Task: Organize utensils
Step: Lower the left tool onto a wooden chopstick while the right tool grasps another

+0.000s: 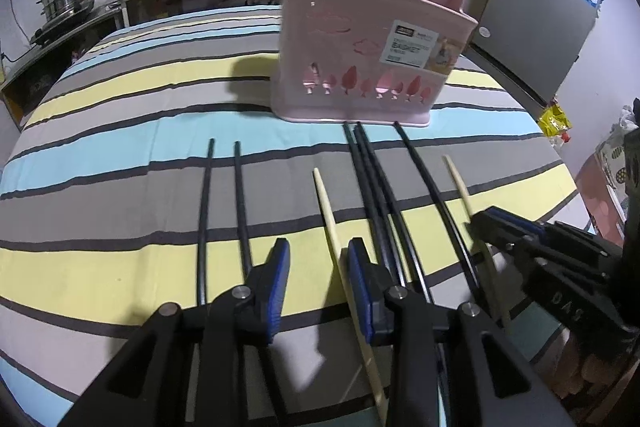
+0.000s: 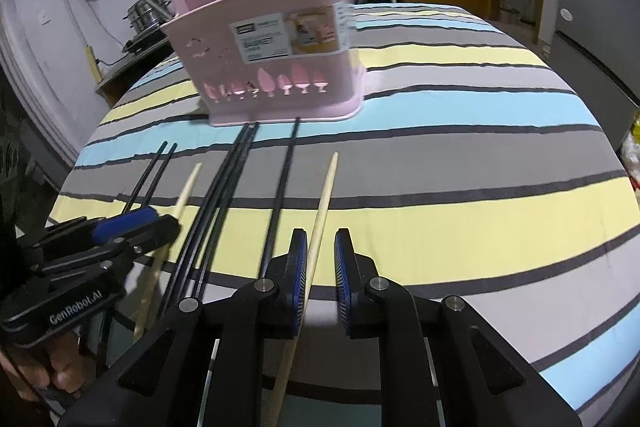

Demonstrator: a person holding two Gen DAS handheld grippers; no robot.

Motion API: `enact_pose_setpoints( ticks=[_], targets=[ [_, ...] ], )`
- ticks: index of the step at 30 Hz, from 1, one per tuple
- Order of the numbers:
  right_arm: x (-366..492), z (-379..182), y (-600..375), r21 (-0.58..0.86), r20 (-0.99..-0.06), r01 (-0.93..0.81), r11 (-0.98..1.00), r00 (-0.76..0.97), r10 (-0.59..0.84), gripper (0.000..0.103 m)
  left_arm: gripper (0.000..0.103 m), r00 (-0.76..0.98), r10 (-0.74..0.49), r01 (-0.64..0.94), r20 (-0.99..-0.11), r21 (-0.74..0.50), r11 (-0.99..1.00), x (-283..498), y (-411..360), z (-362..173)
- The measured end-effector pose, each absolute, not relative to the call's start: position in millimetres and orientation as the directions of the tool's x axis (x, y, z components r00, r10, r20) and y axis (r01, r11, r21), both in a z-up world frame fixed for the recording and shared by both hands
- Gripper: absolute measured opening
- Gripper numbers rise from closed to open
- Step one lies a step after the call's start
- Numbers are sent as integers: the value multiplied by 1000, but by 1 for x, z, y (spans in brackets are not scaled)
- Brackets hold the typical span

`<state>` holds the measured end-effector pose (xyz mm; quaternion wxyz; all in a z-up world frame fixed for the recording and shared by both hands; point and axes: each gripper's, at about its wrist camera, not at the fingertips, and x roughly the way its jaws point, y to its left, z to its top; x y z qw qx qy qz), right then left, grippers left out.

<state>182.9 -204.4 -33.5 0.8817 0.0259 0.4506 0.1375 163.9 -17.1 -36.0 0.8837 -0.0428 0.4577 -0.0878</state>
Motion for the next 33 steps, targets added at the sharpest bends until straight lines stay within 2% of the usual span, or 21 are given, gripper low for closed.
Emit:
enact_pose_setpoints(
  ticks=[5, 12, 16, 18, 19, 21, 24, 33],
  targets=[
    [191, -32, -206, 170, -794, -208, 963, 549, 259, 15, 32, 552, -186, 130, -813, -137, 982, 171, -21, -35],
    [213, -32, -203, 172, -805, -198, 965, 537, 254, 15, 30, 529, -210, 123, -822, -170, 978, 192, -22, -35],
    [223, -33, -200, 165, -808, -198, 966, 535, 248, 15, 29, 536, -191, 132, -822, -141, 981, 195, -29, -36],
    [226, -33, -199, 163, -808, -198, 967, 536, 246, 15, 25, 538, -181, 135, -823, -128, 983, 197, -31, -36],
    [227, -34, -198, 156, -808, -196, 968, 538, 240, 10, 23, 538, -178, 134, -824, -125, 983, 198, -32, -36],
    [229, -34, -198, 157, -809, -200, 967, 535, 242, 7, 14, 535, -181, 131, -825, -130, 983, 201, -32, -35],
    [231, -33, -199, 165, -810, -205, 965, 529, 251, 6, 6, 526, -196, 132, -828, -148, 980, 204, -33, -34],
    [225, -9, -203, 211, -773, -221, 952, 558, 301, 6, 6, 548, -238, 159, -802, -180, 971, 198, -32, -10]
  ],
)
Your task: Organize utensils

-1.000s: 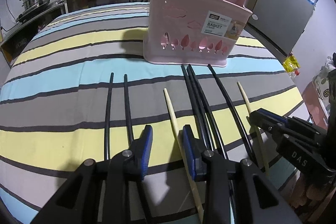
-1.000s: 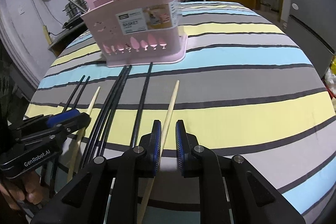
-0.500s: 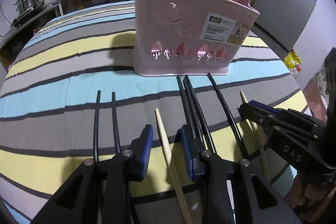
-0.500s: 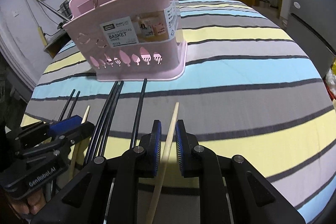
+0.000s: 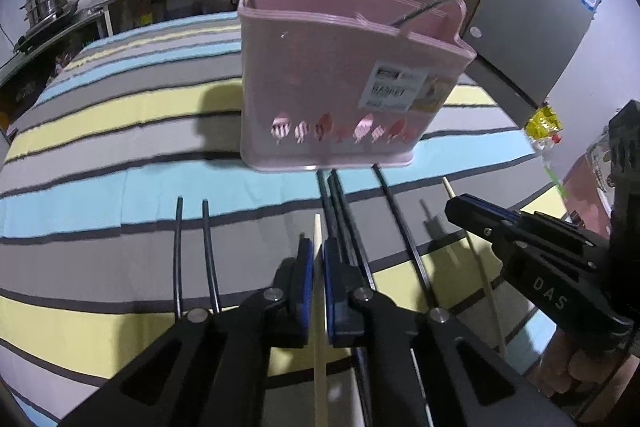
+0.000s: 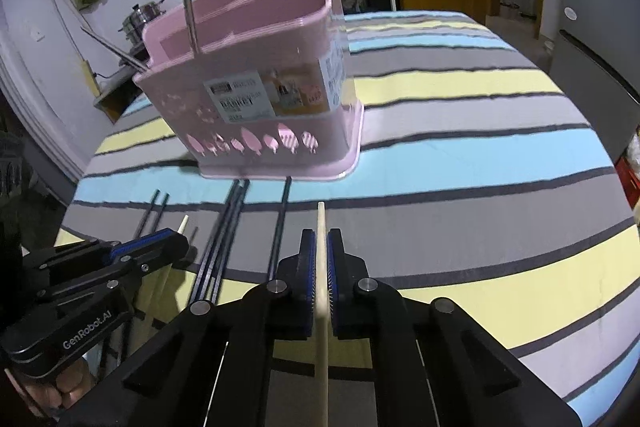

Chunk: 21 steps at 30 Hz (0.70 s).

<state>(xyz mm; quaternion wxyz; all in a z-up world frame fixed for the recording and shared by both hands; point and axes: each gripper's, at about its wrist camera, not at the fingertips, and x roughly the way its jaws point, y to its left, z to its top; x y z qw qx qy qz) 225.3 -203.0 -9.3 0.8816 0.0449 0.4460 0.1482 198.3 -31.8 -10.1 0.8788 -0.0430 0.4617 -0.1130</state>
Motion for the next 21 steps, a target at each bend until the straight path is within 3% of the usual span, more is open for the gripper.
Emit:
enact_pose_setpoints(
  ticks=[12, 21],
  targets=[
    [214, 55, -208, 213, -679, -262, 941, 652, 336, 6, 6, 660, -267, 212, -702, -167, 963, 186, -19, 71],
    [198, 96, -218, 195, -601, -274, 942, 725, 336, 6, 6, 712, -260, 217, -653, -147, 965, 178, -12, 103]
  ],
)
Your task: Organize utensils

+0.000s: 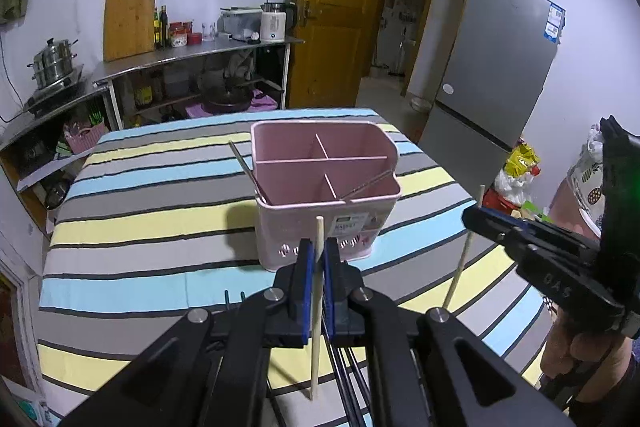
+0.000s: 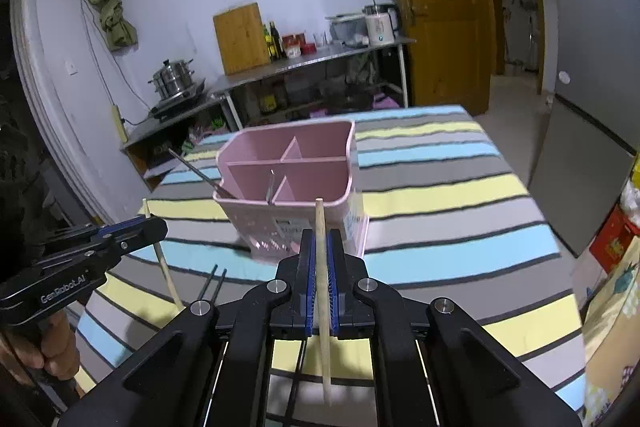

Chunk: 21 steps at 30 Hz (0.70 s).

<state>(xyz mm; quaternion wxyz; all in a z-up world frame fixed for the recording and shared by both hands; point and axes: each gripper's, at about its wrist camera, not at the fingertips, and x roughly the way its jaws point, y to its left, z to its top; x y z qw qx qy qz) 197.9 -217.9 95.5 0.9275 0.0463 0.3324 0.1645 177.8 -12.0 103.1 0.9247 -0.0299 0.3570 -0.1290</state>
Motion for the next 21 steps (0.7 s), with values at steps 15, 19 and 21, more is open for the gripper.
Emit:
enact_pose_setpoints(
  ticks=[15, 19, 21],
  targets=[
    [175, 93, -220, 182, -613, -276, 944, 719, 328, 1, 5, 722, -256, 217, -642, -142, 966, 152, -7, 107],
    [184, 77, -220, 203, -646, -256, 945, 690, 325, 2, 5, 724, -261, 213, -638, -153, 965, 154, -3, 106],
    [192, 62, -219, 203, -673, -244, 948, 669, 316, 8, 5, 726, -261, 210, -636, -156, 965, 155, -1, 105]
  ],
)
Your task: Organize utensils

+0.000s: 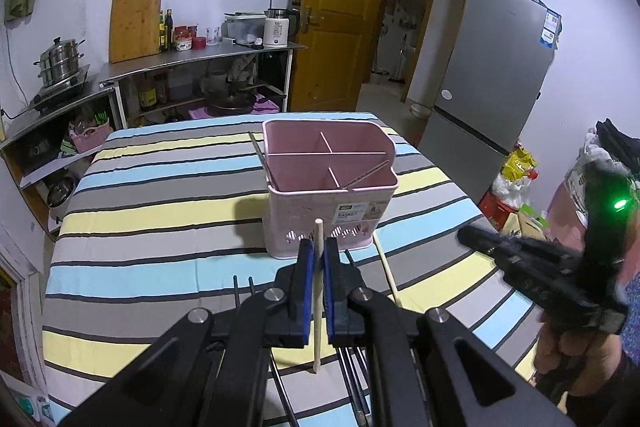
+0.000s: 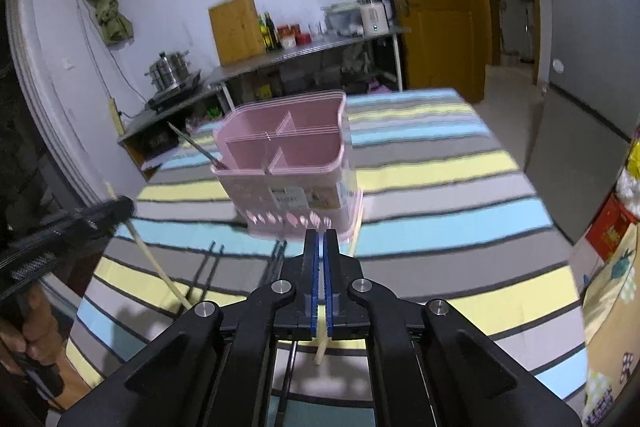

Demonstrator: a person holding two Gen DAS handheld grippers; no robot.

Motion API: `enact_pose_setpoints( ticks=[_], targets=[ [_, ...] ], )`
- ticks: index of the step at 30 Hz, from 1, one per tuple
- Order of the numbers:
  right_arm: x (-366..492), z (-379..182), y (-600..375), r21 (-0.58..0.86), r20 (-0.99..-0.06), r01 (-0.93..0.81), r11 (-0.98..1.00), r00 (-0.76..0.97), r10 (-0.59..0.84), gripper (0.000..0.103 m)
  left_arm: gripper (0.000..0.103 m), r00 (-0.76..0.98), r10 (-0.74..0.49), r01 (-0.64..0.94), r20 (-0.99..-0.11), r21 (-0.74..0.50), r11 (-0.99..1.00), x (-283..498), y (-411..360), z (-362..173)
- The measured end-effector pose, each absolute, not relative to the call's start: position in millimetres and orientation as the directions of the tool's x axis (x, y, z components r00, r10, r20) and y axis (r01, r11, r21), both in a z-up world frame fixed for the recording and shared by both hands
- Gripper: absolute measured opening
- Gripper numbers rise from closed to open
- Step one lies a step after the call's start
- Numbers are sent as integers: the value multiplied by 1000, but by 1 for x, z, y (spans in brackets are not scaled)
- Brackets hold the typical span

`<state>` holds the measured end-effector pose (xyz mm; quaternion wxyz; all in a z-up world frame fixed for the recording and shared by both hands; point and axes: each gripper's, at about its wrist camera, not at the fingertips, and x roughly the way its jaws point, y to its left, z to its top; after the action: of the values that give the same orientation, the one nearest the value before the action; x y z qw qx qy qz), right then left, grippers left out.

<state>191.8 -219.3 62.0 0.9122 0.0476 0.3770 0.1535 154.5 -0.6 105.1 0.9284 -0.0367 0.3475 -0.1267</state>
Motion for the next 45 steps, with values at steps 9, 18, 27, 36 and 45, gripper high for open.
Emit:
enact_pose_setpoints(
  ticks=[9, 18, 27, 36, 45],
  targets=[
    [234, -13, -200, 191, -788, -222, 956, 546, 284, 14, 5, 724, -282, 215, -629, -184, 959, 165, 7, 100],
    [237, -34, -206, 175, -815, -205, 963, 519, 259, 8, 5, 716, -306, 228, -627, -204, 952, 171, 5, 96],
    [179, -31, -224, 211, -821, -179, 961, 501, 274, 5, 5, 717, -310, 231, -624, -206, 951, 163, -1, 101],
    [165, -22, -220, 182, -832, -234, 955, 481, 276, 11, 5, 718, -311, 225, -623, -214, 950, 156, 1, 101],
    [216, -33, -200, 146, -841, -264, 953, 475, 260, 12, 5, 717, -306, 218, -627, -216, 952, 161, 6, 100]
  ],
)
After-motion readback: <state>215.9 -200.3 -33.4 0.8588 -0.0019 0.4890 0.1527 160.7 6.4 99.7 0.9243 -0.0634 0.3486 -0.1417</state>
